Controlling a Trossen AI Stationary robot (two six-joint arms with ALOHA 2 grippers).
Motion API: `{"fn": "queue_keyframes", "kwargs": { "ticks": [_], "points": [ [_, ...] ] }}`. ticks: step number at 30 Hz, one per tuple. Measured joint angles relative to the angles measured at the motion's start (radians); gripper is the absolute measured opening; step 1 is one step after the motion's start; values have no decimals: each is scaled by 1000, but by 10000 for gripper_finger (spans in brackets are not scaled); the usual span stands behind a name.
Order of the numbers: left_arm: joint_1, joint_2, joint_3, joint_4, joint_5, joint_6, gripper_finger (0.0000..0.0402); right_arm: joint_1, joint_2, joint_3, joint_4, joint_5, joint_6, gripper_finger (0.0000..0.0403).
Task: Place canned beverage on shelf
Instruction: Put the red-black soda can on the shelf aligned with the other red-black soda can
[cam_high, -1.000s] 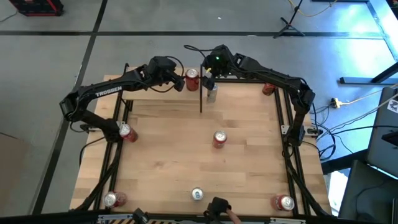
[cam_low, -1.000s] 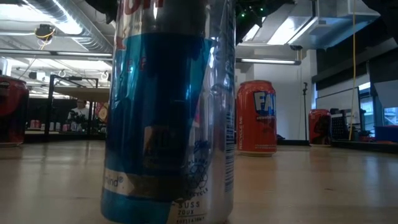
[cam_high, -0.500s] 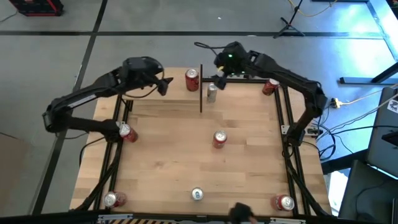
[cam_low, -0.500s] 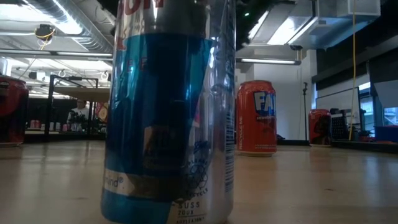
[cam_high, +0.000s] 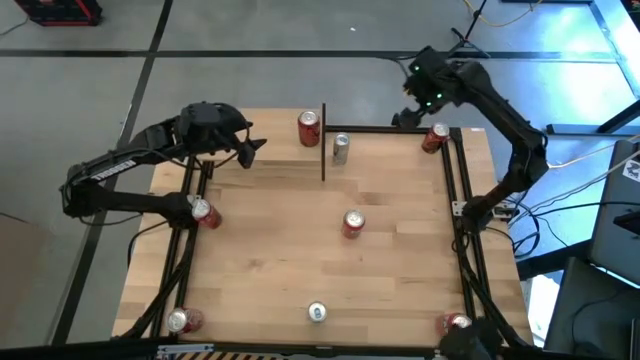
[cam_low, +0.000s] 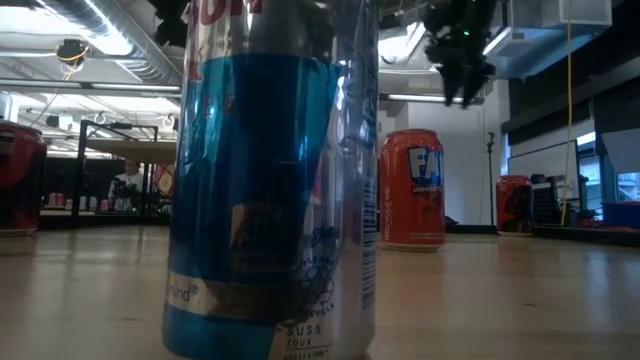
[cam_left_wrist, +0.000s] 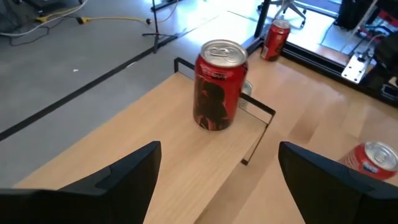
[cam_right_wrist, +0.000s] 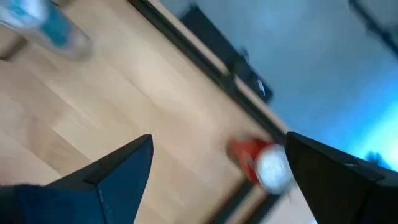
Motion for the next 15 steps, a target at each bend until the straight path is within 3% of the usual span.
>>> {"fn": "queue_keyframes", "kwargs": {
  "ticks": [9, 15],
  "points": [
    [-17, 0, 0, 1, 0, 25, 322, -151, 0, -9, -78, 31, -13, 356],
    [-17, 0, 0, -2, 0, 49, 322, -222, 2, -146, -34, -21, 39, 356]
  ]
}}
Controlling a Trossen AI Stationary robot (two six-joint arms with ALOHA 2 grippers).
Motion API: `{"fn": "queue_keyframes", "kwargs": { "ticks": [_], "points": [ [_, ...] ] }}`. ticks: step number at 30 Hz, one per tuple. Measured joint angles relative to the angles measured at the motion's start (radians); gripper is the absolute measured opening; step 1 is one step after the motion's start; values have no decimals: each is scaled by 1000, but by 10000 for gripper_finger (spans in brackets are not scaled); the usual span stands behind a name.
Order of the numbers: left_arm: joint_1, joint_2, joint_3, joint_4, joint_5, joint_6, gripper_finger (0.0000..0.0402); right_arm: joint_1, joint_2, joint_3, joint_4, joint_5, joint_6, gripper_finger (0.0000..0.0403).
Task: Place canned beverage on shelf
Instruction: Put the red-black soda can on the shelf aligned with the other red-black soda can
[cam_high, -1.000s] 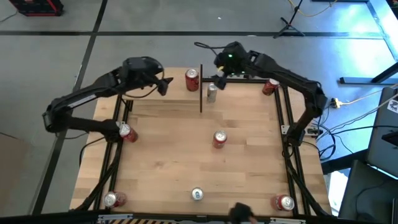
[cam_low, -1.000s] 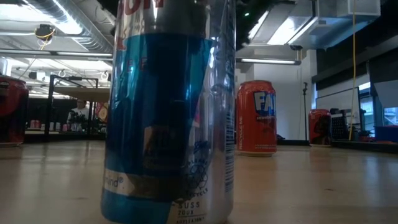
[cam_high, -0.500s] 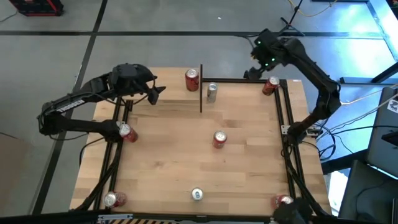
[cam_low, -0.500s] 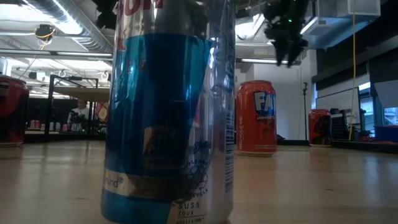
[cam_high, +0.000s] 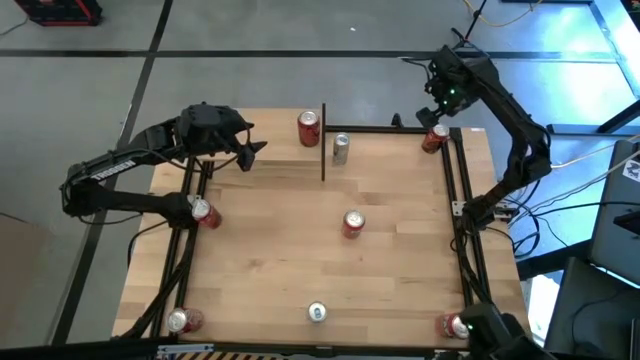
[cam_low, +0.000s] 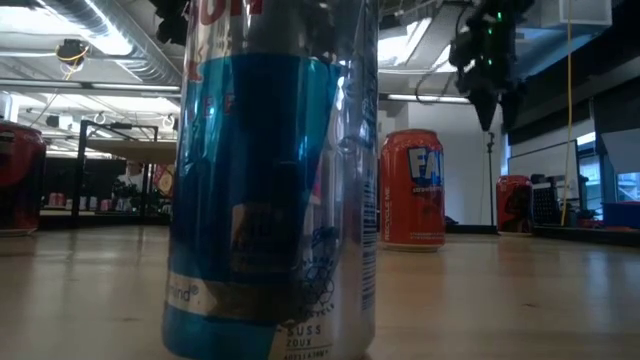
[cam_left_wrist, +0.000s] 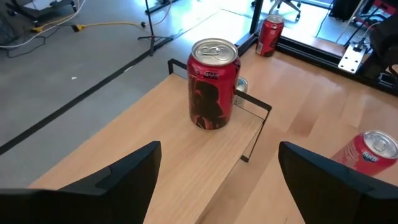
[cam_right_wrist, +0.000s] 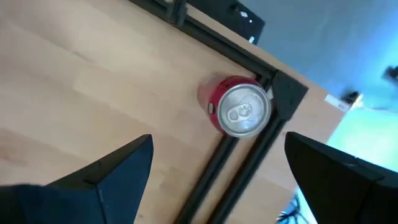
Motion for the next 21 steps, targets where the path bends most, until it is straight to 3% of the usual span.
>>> {"fn": "queue_keyframes", "kwargs": {
  "ticks": [9, 17, 21],
  "points": [
    [0, 0, 0, -3, 11, 0, 322, -1, 39, -148, 169, 88, 39, 348],
    [-4, 0, 0, -3, 23, -5, 322, 69, 171, -148, 101, 321, 60, 291],
    [-5, 0, 0, -3, 42, -7, 322, 70, 210, -148, 75, 343, 42, 272]
  ]
}}
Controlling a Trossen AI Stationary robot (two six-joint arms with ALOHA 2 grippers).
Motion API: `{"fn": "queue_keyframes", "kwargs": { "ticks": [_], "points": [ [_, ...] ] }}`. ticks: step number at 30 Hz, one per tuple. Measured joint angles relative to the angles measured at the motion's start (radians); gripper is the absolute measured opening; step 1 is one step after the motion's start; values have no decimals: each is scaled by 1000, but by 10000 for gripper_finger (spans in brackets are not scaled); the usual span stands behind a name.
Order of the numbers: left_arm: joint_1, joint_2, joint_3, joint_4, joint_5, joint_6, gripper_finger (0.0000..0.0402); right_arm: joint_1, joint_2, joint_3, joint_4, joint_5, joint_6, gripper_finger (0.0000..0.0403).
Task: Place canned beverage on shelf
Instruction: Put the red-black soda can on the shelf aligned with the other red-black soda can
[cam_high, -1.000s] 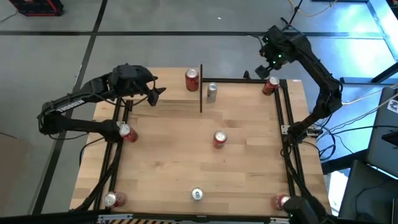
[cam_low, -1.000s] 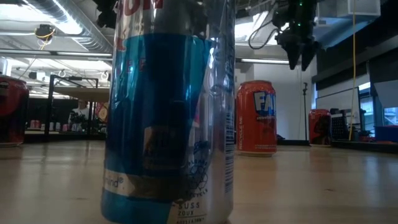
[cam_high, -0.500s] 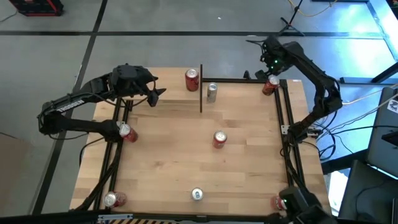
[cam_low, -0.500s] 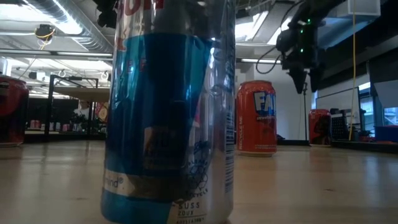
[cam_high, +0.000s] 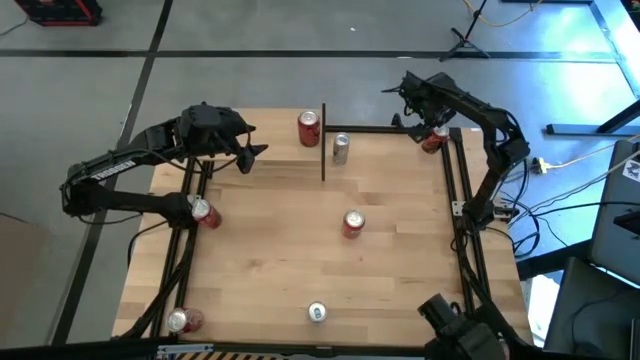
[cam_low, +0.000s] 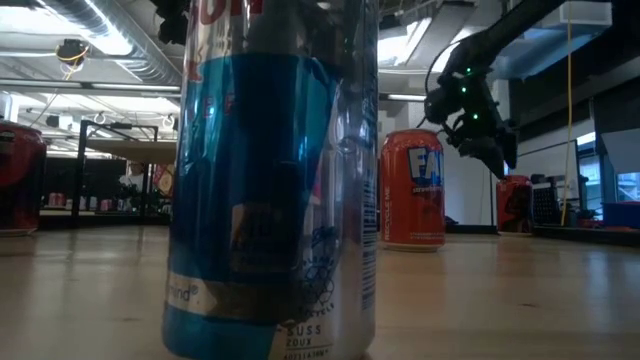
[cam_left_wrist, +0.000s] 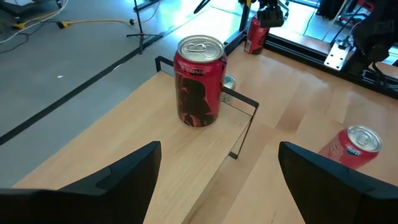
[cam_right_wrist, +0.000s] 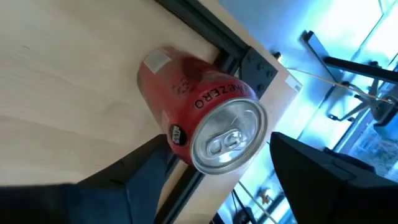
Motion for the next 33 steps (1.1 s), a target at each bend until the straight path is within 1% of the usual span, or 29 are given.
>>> {"fn": "queue_keyframes", "kwargs": {
  "ticks": [3, 10, 17, 25, 33],
  "points": [
    [0, 0, 0, 0, 0, -1, 322, 0, 5, 0, 3, 1, 0, 266],
    [0, 0, 0, 0, 0, -1, 322, -7, 8, 0, 10, -9, -23, 266],
    [0, 0, 0, 0, 3, -2, 322, -6, 65, 0, 2, -11, -25, 266],
    [0, 0, 0, 0, 26, -2, 322, -7, 53, 5, -15, -106, -62, 266],
    [0, 0, 0, 0, 26, -1, 322, -7, 4, 3, -22, -274, -109, 266]
  ]
}}
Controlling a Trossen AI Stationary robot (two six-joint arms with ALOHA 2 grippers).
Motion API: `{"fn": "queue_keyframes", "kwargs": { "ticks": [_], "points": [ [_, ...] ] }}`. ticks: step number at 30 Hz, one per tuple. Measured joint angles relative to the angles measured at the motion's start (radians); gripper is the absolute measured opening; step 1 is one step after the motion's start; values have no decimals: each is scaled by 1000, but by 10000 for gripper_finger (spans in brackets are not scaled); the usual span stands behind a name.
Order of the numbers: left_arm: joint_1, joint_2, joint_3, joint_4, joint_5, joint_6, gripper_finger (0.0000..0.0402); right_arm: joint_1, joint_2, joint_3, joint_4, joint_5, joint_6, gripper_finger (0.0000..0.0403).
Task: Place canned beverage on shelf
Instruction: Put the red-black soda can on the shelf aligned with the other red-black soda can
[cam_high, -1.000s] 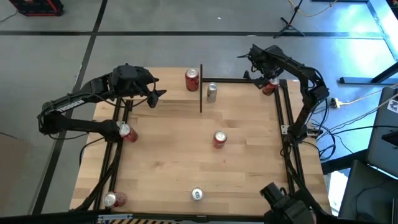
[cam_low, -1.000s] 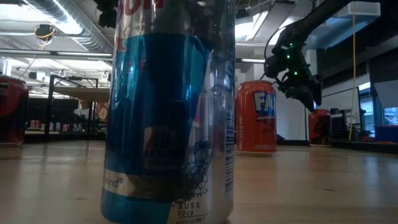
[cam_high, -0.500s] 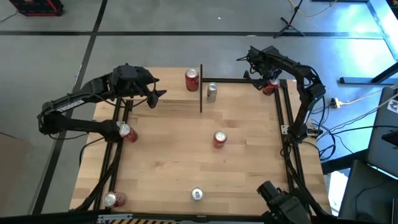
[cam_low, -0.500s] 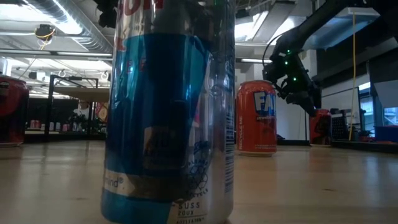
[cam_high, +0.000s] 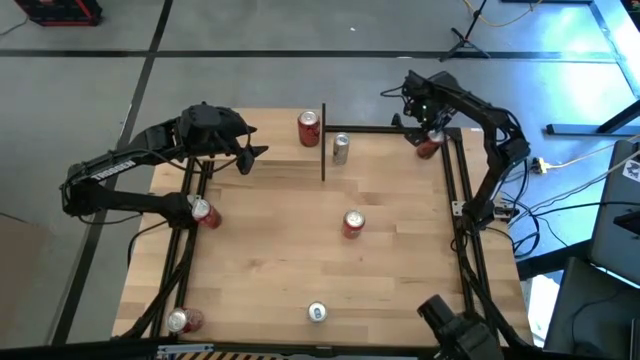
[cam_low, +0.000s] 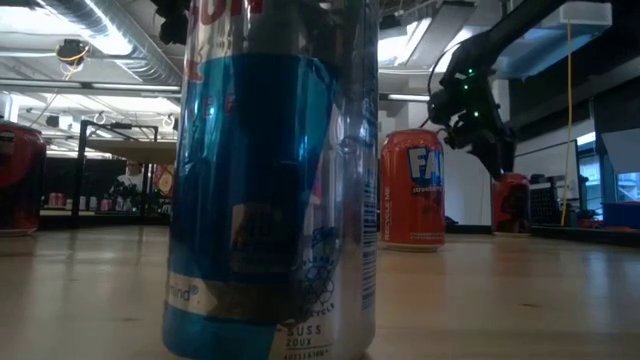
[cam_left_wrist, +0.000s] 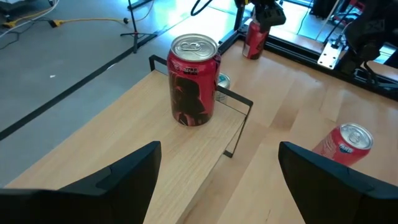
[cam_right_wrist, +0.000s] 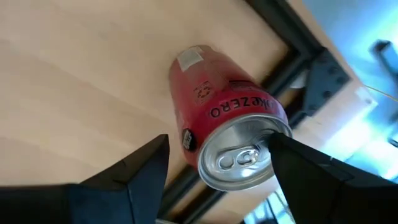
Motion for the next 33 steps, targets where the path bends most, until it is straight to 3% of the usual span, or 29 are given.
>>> {"fn": "queue_keyframes", "kwargs": {
  "ticks": [6, 12, 20, 24, 29, 33],
  "points": [
    [0, 0, 0, 0, 0, 0, 322, 44, -42, -3, 13, -117, -35, 266],
    [0, 0, 0, 0, 0, 0, 322, 76, -69, -4, 9, -5, -49, 266],
    [0, 0, 0, 1, 0, 0, 322, 79, -67, -4, 12, -15, -16, 270],
    [0, 0, 0, 1, 15, -18, 322, 79, -67, -4, -10, -33, -10, 307],
    [0, 0, 0, 1, 26, -22, 322, 78, -67, -3, -25, -41, -26, 385],
    [0, 0, 0, 1, 26, -27, 322, 79, -67, -3, -51, -46, -15, 378]
  ]
}}
